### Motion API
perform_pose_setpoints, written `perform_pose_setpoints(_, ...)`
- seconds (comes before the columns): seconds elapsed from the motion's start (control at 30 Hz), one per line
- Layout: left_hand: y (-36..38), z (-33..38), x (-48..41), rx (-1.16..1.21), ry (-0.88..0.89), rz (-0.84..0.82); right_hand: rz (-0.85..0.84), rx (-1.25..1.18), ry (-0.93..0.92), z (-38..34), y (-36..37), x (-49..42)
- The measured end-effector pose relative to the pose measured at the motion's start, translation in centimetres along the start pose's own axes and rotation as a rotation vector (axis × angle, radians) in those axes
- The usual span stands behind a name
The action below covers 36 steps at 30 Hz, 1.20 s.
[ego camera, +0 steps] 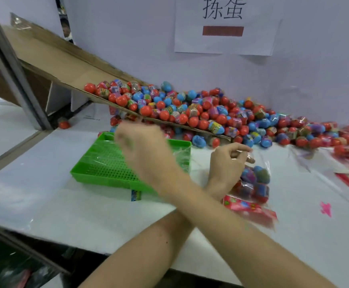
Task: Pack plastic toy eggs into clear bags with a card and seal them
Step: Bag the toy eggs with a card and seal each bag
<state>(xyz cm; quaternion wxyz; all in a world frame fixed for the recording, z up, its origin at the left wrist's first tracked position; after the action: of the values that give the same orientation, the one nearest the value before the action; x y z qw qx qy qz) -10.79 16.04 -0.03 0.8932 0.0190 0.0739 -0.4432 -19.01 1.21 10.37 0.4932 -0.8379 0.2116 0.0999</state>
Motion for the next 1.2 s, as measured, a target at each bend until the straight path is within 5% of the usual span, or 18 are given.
perform_pose_setpoints(0.1, 0.1, -0.1, -0.3, 0.012, -0.006, 0.01, -0.451, 0.23, -0.021, 0.2, 7.4, 1.5)
perform_pose_setpoints(0.27, 0.1, -0.8, -0.7, 0.042, -0.015, -0.001, -0.593, 0.198, -0.174, 1.3, 6.4, 4.8)
perform_pose_setpoints(0.53, 0.2, -1.4, -0.9, 0.019, -0.075, -0.014, -0.34, -0.162, -0.061, 4.9, -1.5, 5.9)
perform_pose_setpoints(0.73, -1.7, -0.1, -1.4, 0.047, 0.026, 0.08, 0.421, -0.32, 0.098, 14.9, -15.0, 8.5)
perform_pose_setpoints(0.87, -2.7, -0.4, -1.6, 0.208, -0.011, 0.165, 0.718, -0.312, 0.322, 22.3, -18.6, 13.1)
perform_pose_setpoints(0.93, -3.1, -0.8, -1.7, 0.289, -0.061, 0.182, 0.676, -0.471, 0.507, 25.7, -17.8, 14.4)
perform_pose_setpoints(1.03, -3.9, -1.1, -1.9, 0.334, -0.121, 0.229, 0.39, -0.632, 0.689, 27.8, -14.7, 14.3)
perform_pose_setpoints(1.1, -4.2, -1.0, -2.0, 0.366, -0.144, 0.241, 0.275, -0.583, 0.705, 27.6, -13.4, 14.0)
perform_pose_setpoints(1.2, -3.7, -0.4, -1.8, 0.428, -0.151, 0.177, 0.323, -0.558, 0.65, 26.6, -12.9, 13.6)
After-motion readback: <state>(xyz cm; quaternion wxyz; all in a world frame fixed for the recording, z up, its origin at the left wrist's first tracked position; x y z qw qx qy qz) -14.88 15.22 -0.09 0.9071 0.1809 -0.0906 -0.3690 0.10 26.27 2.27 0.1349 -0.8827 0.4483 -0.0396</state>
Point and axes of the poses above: each hand's wrist, its own x-axis away from the middle knuckle, its own y-axis out of the palm, z = x × y, the point moved 10 cm from there along -x, towards the middle knuckle, and after that the axes turned 1 degree about -x, right-handed, at the moved point
